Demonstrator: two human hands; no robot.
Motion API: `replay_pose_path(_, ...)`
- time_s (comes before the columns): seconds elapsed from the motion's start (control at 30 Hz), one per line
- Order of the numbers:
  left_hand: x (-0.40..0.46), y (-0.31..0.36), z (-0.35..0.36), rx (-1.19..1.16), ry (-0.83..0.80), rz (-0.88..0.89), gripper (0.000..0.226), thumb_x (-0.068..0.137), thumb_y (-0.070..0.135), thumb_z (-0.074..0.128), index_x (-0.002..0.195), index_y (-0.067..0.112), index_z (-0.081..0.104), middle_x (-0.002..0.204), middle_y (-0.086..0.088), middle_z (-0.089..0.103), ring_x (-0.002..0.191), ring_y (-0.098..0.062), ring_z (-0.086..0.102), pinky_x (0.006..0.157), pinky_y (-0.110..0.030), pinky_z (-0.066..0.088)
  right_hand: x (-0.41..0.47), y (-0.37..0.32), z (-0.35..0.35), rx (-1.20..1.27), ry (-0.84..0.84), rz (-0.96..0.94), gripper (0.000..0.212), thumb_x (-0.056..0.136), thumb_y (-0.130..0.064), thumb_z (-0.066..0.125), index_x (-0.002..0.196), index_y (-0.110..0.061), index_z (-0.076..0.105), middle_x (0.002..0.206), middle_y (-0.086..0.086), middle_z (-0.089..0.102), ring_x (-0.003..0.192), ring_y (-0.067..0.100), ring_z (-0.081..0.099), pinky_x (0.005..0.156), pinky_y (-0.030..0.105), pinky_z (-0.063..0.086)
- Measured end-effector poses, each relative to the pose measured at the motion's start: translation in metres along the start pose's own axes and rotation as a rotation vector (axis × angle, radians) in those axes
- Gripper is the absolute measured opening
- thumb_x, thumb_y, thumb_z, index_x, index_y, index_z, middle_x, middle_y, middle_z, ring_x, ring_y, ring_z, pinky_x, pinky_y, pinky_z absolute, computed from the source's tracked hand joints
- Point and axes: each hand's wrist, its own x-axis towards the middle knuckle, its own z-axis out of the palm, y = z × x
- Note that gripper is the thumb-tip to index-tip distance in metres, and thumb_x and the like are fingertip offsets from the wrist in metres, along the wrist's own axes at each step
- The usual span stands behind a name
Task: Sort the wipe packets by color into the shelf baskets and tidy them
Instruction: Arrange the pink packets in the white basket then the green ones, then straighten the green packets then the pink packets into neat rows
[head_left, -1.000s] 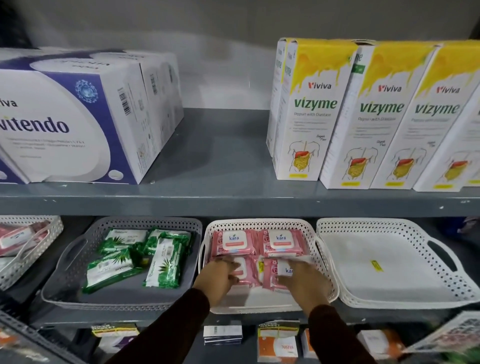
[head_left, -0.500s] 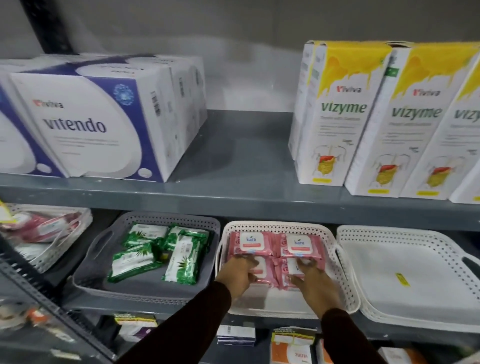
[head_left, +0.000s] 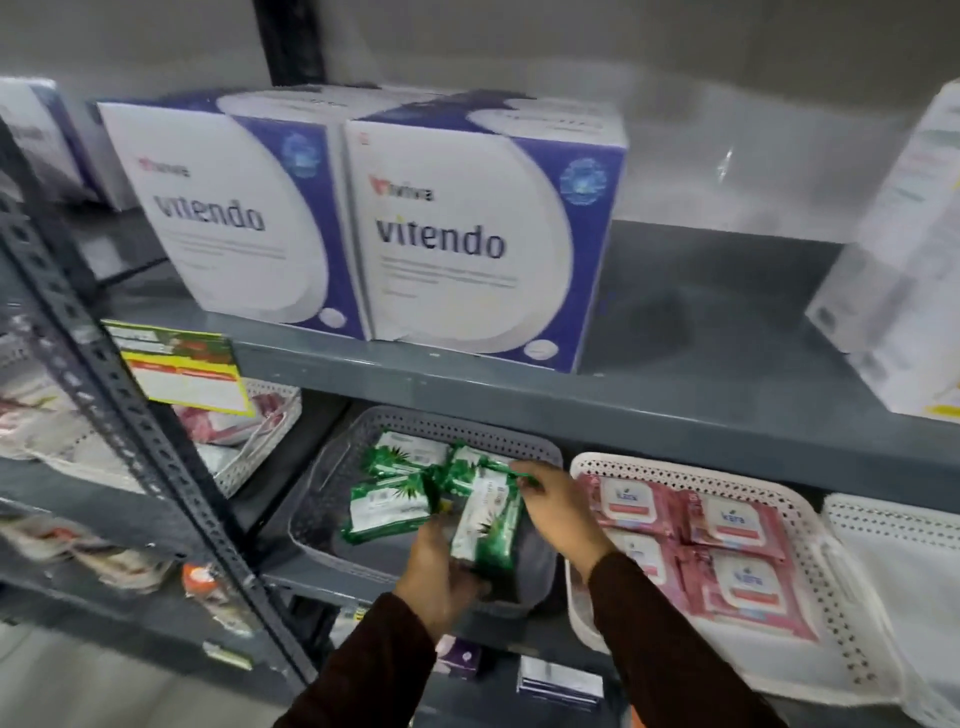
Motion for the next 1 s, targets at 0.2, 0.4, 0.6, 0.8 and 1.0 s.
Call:
replay_pose_path(0.2,-0.009,0.033,0.003,0.115,0.041,-0.048,0.059,0.103,0.041,0.031,0.134,-0.008,0.043,0.042,-0.020,0.061,0.032,-0.020,0.060,0.024,-0.020,0.039,0.013,-0.011,0.033,-0.301,-0.186,0.118,0.054,0.089,-0.001,0.048,0.141,-0.013,0.051,0.143,0.016,0.053,0.130,0.031,0.052,0.104,0.030,0.041)
replay_pose_path(0.4,0.019,0.053,-0.022,0.273,0.076,-0.064,0.043,0.102,0.044,0.035,0.093,0.010,0.060,0.081,-0.015,0.069,0.061,-0.025,0.070,0.057,-0.035,0.045,-0.030,0.003,0.059,-0.409,-0.164,0.221,0.060,0.088,0.002,0.055,0.143,-0.021,0.045,0.122,0.016,0.068,0.096,0.024,0.070,0.084,0.033,0.055)
replay_pose_path(0.6,0.013,0.063,-0.025,0.438,-0.054,-0.113,0.030,0.103,0.032,0.042,0.117,0.008,0.054,0.102,-0.024,0.071,0.052,-0.019,0.062,0.043,-0.024,0.046,-0.030,0.003,0.075,-0.475,-0.012,0.167,0.057,0.087,-0.004,0.064,0.138,-0.024,0.052,0.118,0.009,0.072,0.105,0.024,0.069,0.094,0.038,0.055)
replay_pose_path(0.8,0.053,0.108,-0.075,1.538,-0.030,0.779,0.024,0.093,0.010,0.058,0.113,0.017,0.069,0.104,-0.004,0.073,0.066,-0.006,0.062,0.058,-0.006,0.042,-0.030,-0.003,0.083,-0.518,0.063,0.207,0.048,0.091,-0.032,0.064,0.137,-0.033,0.051,0.128,0.009,0.059,0.112,0.027,0.062,0.091,0.038,0.055)
replay_pose_path(1.0,0.071,0.137,-0.103,2.094,-0.214,0.663,0.043,0.088,0.036,0.067,0.126,0.018,0.061,0.139,-0.004,0.051,0.116,-0.021,0.056,0.103,-0.031,0.041,-0.026,0.006,0.095,-0.467,-0.005,0.041,0.074,0.085,0.010,0.056,0.140,-0.039,0.047,0.157,0.005,0.034,0.141,0.024,0.040,0.114,0.037,0.038)
